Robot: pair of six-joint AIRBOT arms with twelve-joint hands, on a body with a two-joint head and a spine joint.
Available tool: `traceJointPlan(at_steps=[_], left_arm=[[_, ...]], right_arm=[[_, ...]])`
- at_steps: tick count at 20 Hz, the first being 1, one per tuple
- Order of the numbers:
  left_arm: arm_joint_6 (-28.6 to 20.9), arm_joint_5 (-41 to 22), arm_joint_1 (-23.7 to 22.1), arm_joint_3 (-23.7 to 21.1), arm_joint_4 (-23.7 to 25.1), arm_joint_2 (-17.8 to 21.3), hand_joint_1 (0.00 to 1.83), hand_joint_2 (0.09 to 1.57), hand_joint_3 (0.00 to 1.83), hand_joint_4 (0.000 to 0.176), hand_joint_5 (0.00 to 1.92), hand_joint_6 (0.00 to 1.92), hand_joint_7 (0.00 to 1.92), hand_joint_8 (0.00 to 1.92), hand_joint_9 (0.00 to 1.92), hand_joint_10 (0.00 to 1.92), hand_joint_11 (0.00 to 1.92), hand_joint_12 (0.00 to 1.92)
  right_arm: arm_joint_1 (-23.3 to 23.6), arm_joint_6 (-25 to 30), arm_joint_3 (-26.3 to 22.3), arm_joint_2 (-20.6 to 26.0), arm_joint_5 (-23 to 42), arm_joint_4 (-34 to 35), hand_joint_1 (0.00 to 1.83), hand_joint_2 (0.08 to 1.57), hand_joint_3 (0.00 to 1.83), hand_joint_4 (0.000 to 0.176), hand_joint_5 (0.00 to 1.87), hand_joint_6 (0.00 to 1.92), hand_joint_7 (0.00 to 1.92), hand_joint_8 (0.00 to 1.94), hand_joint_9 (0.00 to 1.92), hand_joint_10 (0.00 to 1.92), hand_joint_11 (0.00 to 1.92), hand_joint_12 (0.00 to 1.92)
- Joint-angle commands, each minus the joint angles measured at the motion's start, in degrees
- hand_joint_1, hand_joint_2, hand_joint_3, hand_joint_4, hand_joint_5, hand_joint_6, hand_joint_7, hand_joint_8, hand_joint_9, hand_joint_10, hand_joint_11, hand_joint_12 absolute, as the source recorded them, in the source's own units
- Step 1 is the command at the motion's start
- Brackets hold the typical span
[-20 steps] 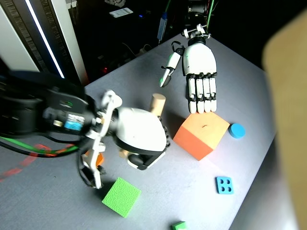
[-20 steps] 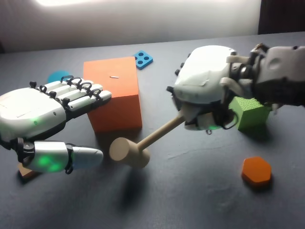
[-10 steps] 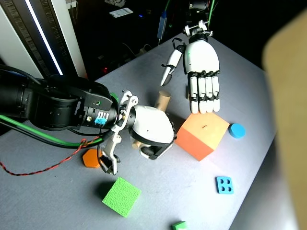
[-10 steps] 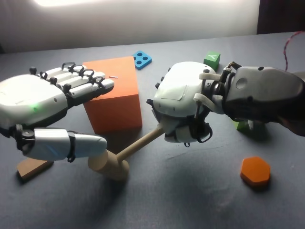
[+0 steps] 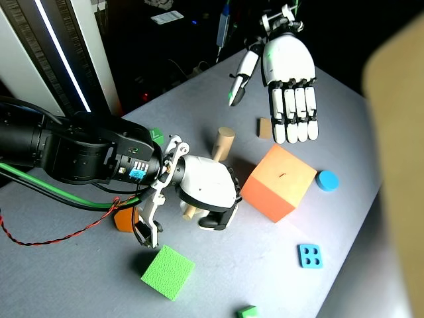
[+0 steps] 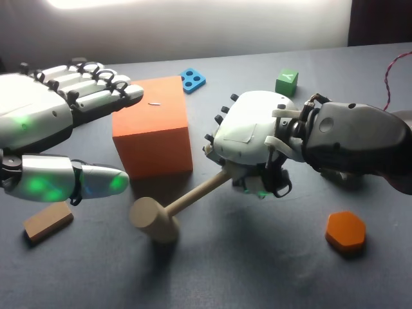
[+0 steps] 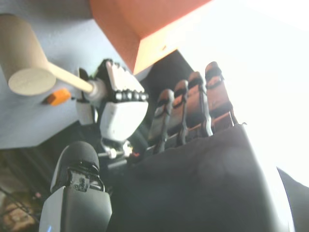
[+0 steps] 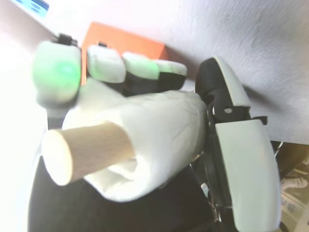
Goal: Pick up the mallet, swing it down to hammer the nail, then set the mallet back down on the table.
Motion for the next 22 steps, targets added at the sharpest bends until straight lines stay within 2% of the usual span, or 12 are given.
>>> traceJointPlan(at_steps=[1, 2, 3, 4, 6, 7, 9, 12, 17, 18, 20, 22], left_arm=[[-0.27, -4.96, -1.35, -0.28, -0.58, 0.85, 0.00, 1.18, 0.00, 0.000, 0.00, 0.00, 0.00, 0.00, 0.00, 0.00, 0.00, 0.00], [-0.27, -4.58, -1.84, -0.62, -0.29, 1.21, 0.00, 1.19, 0.00, 0.000, 0.00, 0.00, 0.00, 0.00, 0.00, 0.00, 0.00, 0.00], [-0.27, -4.19, -2.21, -0.95, -0.02, 1.46, 0.00, 1.18, 0.00, 0.000, 0.01, 0.01, 0.00, 0.00, 0.00, 0.00, 0.00, 0.00], [-0.39, -3.72, -2.71, -1.39, 0.32, 1.76, 0.00, 1.19, 0.00, 0.000, 0.02, 0.01, 0.00, 0.00, 0.00, 0.00, 0.00, 0.00], [-0.39, -2.74, -3.52, -2.41, 0.81, 2.44, 0.00, 1.19, 0.00, 0.000, 0.02, 0.01, 0.01, 0.00, 0.01, 0.00, 0.01, 0.00], [-0.39, -2.51, -3.73, -2.92, 0.89, 2.72, 0.00, 1.19, 0.00, 0.000, 0.02, 0.01, 0.00, 0.00, 0.00, 0.00, 0.00, 0.00], [-0.39, -2.43, -3.82, -3.90, 0.91, 3.16, 0.00, 1.18, 0.00, 0.000, 0.03, 0.01, 0.01, 0.00, 0.01, 0.01, 0.01, 0.00], [-0.39, -2.42, -3.82, -4.75, 1.01, 3.49, 0.00, 1.19, 0.00, 0.000, 0.02, 0.00, 0.00, 0.00, 0.00, 0.00, 0.00, 0.00], [-0.39, -2.36, -3.82, -5.13, 1.12, 3.75, 0.00, 1.19, 0.00, 0.000, 0.04, 0.01, 0.02, 0.01, 0.01, 0.00, 0.01, 0.01], [-0.39, -2.36, -3.82, -5.14, 1.22, 3.81, 0.00, 1.19, 0.00, 0.000, 0.03, 0.00, 0.01, 0.00, 0.01, 0.00, 0.01, 0.00], [-0.40, -2.36, -3.81, -5.14, 1.23, 3.89, 0.01, 1.20, 0.01, 0.000, 0.03, 0.00, 0.01, 0.00, 0.02, 0.00, 0.01, 0.01], [-1.32, -2.36, -3.81, -5.08, 1.74, 4.00, 0.00, 1.19, 0.00, 0.000, 0.03, 0.00, 0.00, 0.00, 0.01, 0.00, 0.01, 0.01]], right_arm=[[0.39, 0.20, -0.15, 0.42, 3.02, -0.97, 1.00, 1.29, 0.00, 0.000, 0.66, 1.48, 0.59, 1.35, 0.64, 1.40, 0.61, 1.54], [0.29, 0.26, -0.17, 0.48, 3.03, -0.97, 0.98, 1.30, 0.00, 0.000, 0.63, 1.50, 0.54, 1.32, 0.60, 1.35, 0.56, 1.49], [0.19, 0.26, -0.18, 0.52, 3.03, -0.97, 0.93, 1.22, 0.00, 0.000, 0.43, 1.11, 0.51, 1.16, 0.57, 1.17, 0.49, 1.39], [0.08, 0.26, -0.25, 0.59, 3.03, -0.97, 0.95, 1.18, 0.00, 0.000, 0.43, 0.86, 0.55, 0.98, 0.61, 0.99, 0.50, 1.29], [0.06, 0.26, -0.54, 0.71, 3.03, -0.97, 0.93, 1.16, 0.00, 0.000, 0.54, 0.43, 0.65, 0.58, 0.70, 0.60, 0.51, 1.09], [0.06, 0.27, -0.64, 0.72, 3.06, -0.97, 0.92, 1.16, 0.00, 0.000, 0.61, 0.26, 0.70, 0.36, 0.71, 0.41, 0.46, 1.02], [0.11, 0.35, -0.83, 0.70, 3.46, -0.97, 0.90, 1.16, 0.00, 0.000, 0.67, 0.06, 0.76, 0.10, 0.72, 0.16, 0.35, 0.99], [0.60, 1.03, -1.54, 1.11, 3.60, -0.97, 0.85, 1.20, 0.00, 0.000, 0.66, 0.00, 0.73, 0.01, 0.68, 0.04, 0.26, 1.06], [1.75, 3.66, -3.81, 2.90, 4.20, -0.96, 0.76, 1.21, 0.00, 0.000, 0.49, 0.00, 0.54, 0.00, 0.52, 0.00, 0.08, 1.10], [2.11, 3.77, -5.14, 3.86, 4.87, -0.96, 0.76, 1.20, 0.00, 0.000, 0.48, 0.00, 0.52, 0.00, 0.49, 0.00, 0.06, 1.09], [2.89, 4.63, -7.44, 5.80, 5.36, -0.95, 0.63, 1.24, 0.01, 0.000, 0.39, 0.00, 0.45, 0.00, 0.41, 0.00, 0.00, 1.06], [4.29, 7.30, -10.83, 9.06, 5.87, -0.95, 0.72, 1.19, 0.00, 0.000, 0.41, 0.01, 0.46, 0.01, 0.41, 0.01, 0.00, 1.08]])
